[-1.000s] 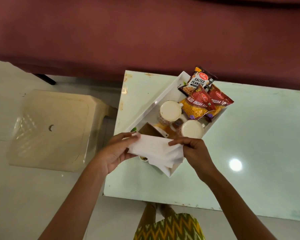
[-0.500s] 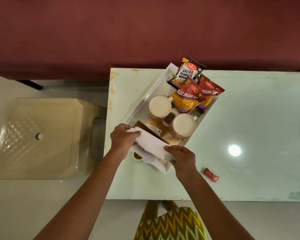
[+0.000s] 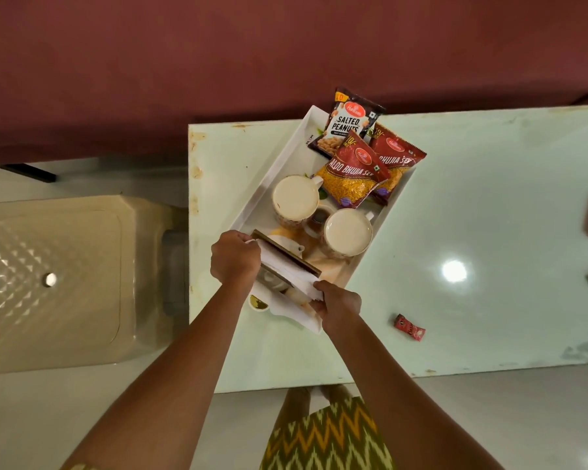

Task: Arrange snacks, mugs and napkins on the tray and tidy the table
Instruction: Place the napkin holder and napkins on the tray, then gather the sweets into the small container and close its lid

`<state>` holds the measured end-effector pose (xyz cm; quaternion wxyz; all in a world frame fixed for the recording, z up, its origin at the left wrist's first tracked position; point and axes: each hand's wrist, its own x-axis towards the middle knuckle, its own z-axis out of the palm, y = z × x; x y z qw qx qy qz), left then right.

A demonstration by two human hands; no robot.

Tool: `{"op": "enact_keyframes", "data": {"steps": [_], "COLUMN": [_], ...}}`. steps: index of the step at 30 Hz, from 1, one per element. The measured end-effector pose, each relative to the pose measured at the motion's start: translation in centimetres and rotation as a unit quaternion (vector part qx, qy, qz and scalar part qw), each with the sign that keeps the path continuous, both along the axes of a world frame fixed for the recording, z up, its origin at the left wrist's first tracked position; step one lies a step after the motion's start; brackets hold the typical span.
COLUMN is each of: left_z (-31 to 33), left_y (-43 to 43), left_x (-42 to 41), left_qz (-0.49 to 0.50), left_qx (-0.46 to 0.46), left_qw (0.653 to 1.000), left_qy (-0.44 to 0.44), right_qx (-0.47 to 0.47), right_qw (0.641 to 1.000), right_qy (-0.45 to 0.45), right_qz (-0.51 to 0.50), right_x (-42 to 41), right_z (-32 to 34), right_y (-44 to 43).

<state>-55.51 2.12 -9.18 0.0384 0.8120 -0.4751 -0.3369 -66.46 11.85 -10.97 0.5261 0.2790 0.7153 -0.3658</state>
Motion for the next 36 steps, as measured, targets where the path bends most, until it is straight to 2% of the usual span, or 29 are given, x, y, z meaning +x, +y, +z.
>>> {"op": "enact_keyframes", "data": {"steps": [3, 9, 14, 19, 23, 28, 32, 36], "left_z": [-0.4, -0.5, 0.5, 1.6, 1.6, 0.1, -2.3, -4.6], "left_y": [0.2, 1.0, 3.3, 6.1, 7.9, 8.8, 8.2, 7.9], "left_x": [0.1, 0.6, 1.7, 2.1, 1.5, 0.2, -0.3, -0.1], "left_qz": [-0.016, -0.006, 0.061, 0.107, 0.177, 0.239, 0.308, 0.43], "left_qx": [-0.001, -0.04, -0.049, -0.043, -0.02, 0.031, 0.047, 0.043], "left_qw": [1.0, 0.999, 0.995, 0.989, 0.979, 0.965, 0.947, 0.895], "left_qy": [-0.019, 0.007, 0.064, 0.091, 0.104, 0.107, 0.076, 0.112], "right_qx": [-0.005, -0.025, -0.022, -0.085, -0.141, -0.207, -0.221, -0.22], "right_qw": [1.0, 0.997, 0.969, 0.913, 0.846, 0.768, 0.779, 0.822], "right_qy": [0.01, 0.025, 0.144, 0.269, 0.361, 0.398, 0.375, 0.278], "right_qz": [0.019, 0.071, 0.201, 0.294, 0.366, 0.457, 0.452, 0.446], "right_x": [-0.2, -0.4, -1.5, -5.3, -10.7, -17.1, -21.0, -23.0], "right_z": [-0.4, -0.5, 0.9, 3.8, 5.2, 4.2, 1.8, -0.4], "right_y": [-0.2, 0.2, 1.2, 0.4, -3.2, -11.0, -17.9, -22.8]}}
